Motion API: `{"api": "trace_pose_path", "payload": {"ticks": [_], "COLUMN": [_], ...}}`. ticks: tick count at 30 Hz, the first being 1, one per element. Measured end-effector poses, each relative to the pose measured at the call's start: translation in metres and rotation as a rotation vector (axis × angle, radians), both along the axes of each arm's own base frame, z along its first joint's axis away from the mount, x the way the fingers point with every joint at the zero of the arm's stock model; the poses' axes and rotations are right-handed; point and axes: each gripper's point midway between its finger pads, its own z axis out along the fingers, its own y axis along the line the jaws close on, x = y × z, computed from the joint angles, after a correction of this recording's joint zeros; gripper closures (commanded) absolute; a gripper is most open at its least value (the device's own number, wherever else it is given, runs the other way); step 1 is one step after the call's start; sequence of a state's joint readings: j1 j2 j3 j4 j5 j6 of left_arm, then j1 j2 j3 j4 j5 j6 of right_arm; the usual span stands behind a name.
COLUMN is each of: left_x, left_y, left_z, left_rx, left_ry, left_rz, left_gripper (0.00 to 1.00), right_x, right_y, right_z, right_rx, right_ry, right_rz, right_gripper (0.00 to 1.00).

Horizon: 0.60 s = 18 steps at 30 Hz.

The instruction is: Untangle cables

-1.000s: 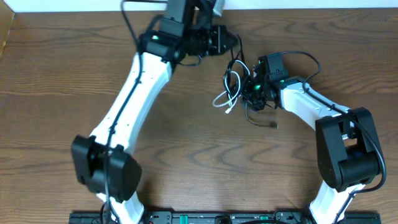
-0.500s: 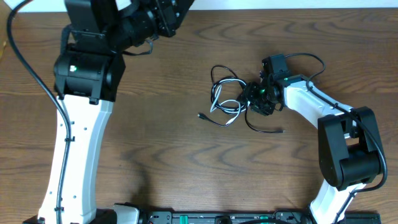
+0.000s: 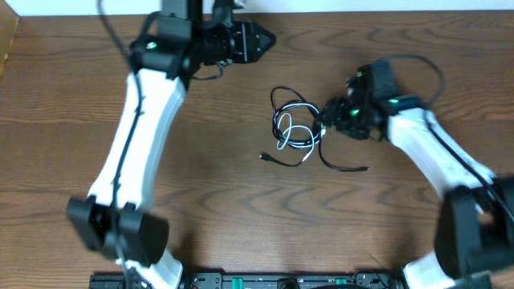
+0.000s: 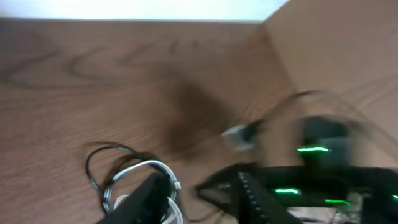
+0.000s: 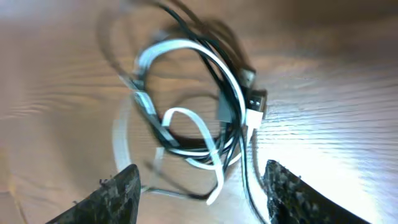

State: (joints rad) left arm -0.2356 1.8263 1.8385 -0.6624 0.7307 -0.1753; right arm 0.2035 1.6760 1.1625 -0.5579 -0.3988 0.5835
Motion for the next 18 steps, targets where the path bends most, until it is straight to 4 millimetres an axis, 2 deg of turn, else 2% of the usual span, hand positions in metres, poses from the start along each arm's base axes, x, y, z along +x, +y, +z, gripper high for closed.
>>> {"api": "trace_pose_path", "payload": {"ticks": [1,3,7,9,12,14,16,18], "left_x": [0.005,0.015,0.029,0.035,0.040,0.042,0.044,0.047], "left_y": [-0.002,-0.006,-0.011,-0.010,-0.003,0.003,0.009,0.011], "left_z": [-0.011,-0.039,-0.110,-0.150,-0.197,-0.221,-0.235,-0.240], "left_rx": [0.011,0.044,0.139,0.195,0.282,0.349,0.420,0.480], "left_ry": [0.011,0.035,0.083,0.113,0.143,0.148,0.131,0.101], "left_rz": [-0.004,-0.020,-0.084,-0.108,-0.127,-0.134,-0.135,-0.137], "left_gripper": [0.43,0.33,0.25,0.22,0.21,0.21,0.21,0.23], "right_x": [0.001,0.001,-0.004,-0.006,-0.013,-0.015,-0.015,-0.015], "right_y": [-0.005,-0.016,-0.036,-0.043,-0.047,-0.048,-0.048,-0.049], "right_z": [0.013,0.038,0.060,0.060,0.055,0.053,0.053,0.052], "right_rx": [0.005,0.013,0.009,0.000,-0.013,-0.021,-0.027,-0.030], "right_ry": [-0.032,-0.092,-0.129,-0.125,-0.090,-0.082,-0.081,-0.081], "right_rz": [-0.008,-0.029,-0.067,-0.077,-0.078,-0.076,-0.077,-0.077], "right_gripper": [0.39,0.39,0.39,0.39,0.39,0.39,0.39,0.39]}}
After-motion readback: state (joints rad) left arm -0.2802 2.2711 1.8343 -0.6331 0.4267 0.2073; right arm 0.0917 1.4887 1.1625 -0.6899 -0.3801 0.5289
